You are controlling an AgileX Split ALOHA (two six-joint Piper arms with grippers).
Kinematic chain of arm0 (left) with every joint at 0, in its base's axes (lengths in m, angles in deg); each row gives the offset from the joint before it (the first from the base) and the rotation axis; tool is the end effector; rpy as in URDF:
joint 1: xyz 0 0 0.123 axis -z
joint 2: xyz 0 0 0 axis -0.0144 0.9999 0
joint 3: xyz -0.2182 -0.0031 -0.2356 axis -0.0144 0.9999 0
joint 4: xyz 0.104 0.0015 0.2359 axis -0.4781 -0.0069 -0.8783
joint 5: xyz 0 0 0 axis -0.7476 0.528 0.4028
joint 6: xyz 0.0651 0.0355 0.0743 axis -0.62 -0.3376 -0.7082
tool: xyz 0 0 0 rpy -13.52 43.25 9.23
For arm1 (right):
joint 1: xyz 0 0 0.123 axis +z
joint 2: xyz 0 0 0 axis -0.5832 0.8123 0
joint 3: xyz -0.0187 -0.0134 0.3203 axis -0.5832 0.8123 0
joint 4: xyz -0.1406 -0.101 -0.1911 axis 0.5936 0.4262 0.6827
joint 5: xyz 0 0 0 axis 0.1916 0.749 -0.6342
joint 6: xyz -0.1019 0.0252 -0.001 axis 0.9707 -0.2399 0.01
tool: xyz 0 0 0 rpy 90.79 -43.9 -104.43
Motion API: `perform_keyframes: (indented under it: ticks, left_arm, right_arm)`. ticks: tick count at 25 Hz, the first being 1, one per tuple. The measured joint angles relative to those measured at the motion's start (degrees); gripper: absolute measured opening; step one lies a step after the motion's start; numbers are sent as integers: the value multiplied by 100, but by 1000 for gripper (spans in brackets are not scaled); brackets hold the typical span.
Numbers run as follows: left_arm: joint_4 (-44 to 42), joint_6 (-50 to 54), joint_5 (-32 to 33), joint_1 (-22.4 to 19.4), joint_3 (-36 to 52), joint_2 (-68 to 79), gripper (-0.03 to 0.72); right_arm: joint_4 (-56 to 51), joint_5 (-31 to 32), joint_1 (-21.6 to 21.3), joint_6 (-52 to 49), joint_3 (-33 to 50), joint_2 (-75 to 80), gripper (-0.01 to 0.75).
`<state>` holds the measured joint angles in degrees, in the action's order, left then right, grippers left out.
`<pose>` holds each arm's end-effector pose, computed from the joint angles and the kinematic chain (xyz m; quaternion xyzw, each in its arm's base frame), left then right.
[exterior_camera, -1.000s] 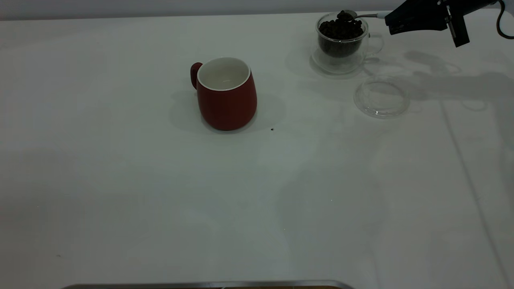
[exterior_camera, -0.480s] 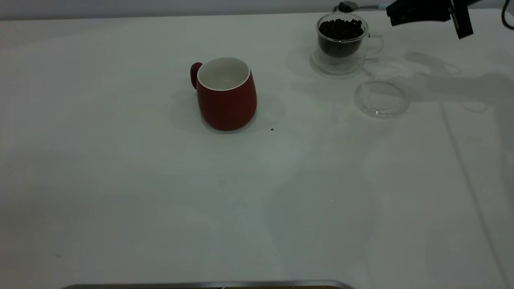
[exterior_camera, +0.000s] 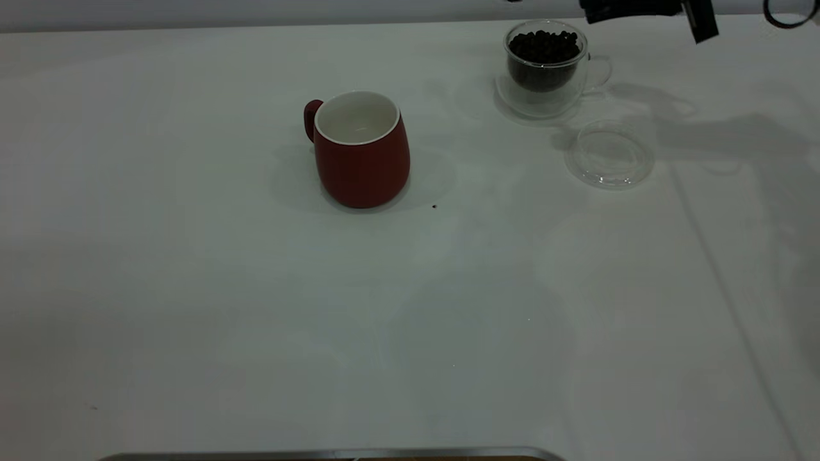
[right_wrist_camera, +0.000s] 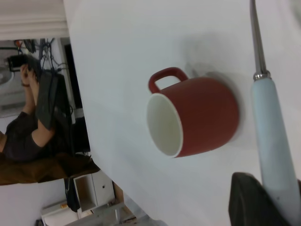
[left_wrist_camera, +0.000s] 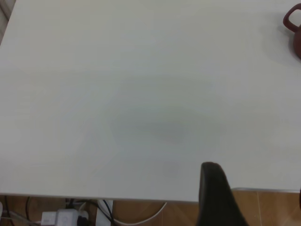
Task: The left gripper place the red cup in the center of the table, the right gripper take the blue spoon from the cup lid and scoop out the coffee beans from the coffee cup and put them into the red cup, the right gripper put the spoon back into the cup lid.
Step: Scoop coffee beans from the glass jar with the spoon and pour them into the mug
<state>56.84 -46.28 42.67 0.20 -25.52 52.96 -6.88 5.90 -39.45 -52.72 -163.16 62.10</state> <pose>-0.0292 0.0007 0.2616 -0.0240 0.8727 -0.0029 0.4876 0.5087 0.0558 0.1056 0.0553 0.8695 0.4871 0.0609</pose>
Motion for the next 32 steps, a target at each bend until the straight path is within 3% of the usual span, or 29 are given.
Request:
perform_keyframes:
  ticks: [18, 32]
  left_arm:
    - [0, 5, 0, 0, 0, 0, 482]
    - [0, 5, 0, 0, 0, 0, 482]
  right_arm:
    - [-35, 5, 450, -103, 111, -253, 95]
    - [-248, -21, 530, 390, 1280, -892, 95]
